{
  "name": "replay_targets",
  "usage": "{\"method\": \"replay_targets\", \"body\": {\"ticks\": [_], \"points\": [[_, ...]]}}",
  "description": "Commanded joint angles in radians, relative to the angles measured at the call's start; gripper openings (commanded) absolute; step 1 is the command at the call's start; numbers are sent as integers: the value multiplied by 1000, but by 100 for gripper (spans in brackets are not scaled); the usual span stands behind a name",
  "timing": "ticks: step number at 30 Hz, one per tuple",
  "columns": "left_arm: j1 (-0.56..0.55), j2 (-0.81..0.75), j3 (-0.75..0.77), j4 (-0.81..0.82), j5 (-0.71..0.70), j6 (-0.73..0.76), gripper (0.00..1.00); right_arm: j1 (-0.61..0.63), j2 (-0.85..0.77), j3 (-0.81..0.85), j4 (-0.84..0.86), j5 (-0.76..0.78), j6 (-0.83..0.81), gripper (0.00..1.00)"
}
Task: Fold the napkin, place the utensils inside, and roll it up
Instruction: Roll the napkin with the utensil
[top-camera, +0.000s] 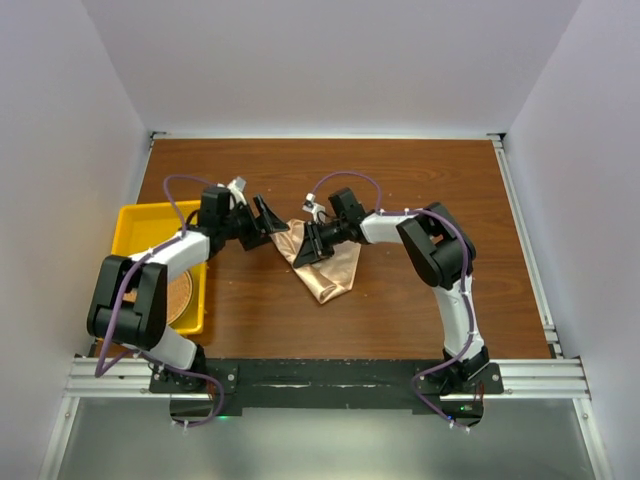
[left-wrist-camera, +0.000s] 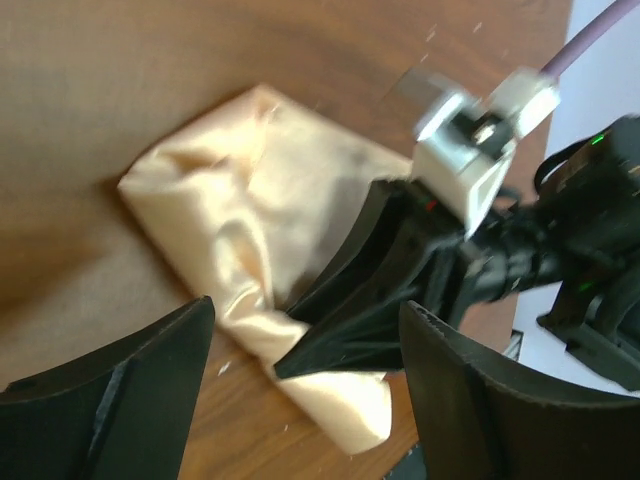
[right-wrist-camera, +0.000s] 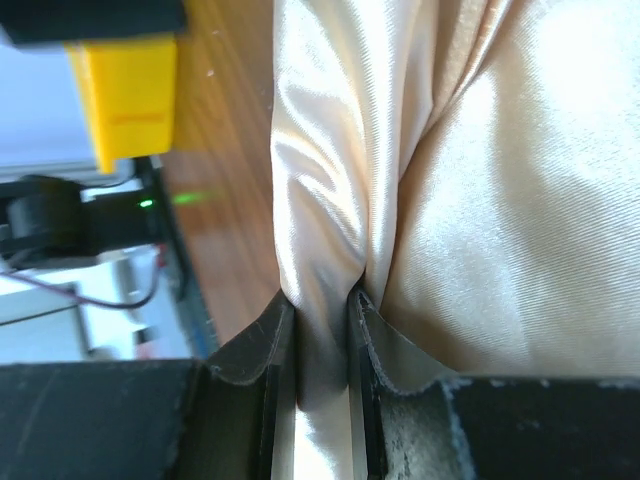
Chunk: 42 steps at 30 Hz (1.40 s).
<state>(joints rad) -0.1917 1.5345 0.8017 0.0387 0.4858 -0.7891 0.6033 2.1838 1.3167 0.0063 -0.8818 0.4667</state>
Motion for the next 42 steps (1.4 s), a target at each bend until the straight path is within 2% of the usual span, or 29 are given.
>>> {"method": "replay_targets", "body": {"ticks": [1, 4, 6, 9, 13, 20, 25, 30, 31, 32, 36, 39, 40, 42], "points": [[6, -34, -102, 69, 46, -82, 71, -33, 34, -62, 142, -109, 157, 0], [5, -33, -177, 168, 69, -183, 68, -48, 33, -66, 152, -120, 164, 0], [5, -17, -194, 193, 62, -225, 70, -48, 33, -60, 150, -128, 158, 0], [-12, 16, -162, 146, -1, -274, 71, -50, 34, -43, 98, -114, 110, 0], [-57, 116, -21, 17, -93, -292, 73, -50, 44, -40, 81, -100, 86, 0], [-144, 246, 154, -251, -278, -352, 56, -46, 42, -36, 92, -77, 75, 0], [-175, 332, 269, -394, -377, -351, 51, -45, 42, -33, 104, -68, 70, 0], [-199, 357, 287, -431, -446, -337, 33, -43, 36, -40, 123, -78, 73, 0], [-201, 358, 287, -445, -457, -334, 26, -40, 37, -40, 121, -82, 70, 0], [-201, 357, 287, -451, -472, -331, 13, -42, 37, -37, 115, -83, 66, 0], [-206, 345, 309, -496, -483, -296, 0, -31, 39, -7, 14, -69, -6, 0], [-207, 342, 333, -522, -481, -276, 0, -24, 21, 27, -104, -31, -71, 0], [-210, 355, 347, -557, -472, -268, 0, -17, 14, 53, -152, 18, -98, 8], [-218, 371, 398, -598, -467, -243, 0, 6, -24, 82, -286, 73, -182, 17]]}}
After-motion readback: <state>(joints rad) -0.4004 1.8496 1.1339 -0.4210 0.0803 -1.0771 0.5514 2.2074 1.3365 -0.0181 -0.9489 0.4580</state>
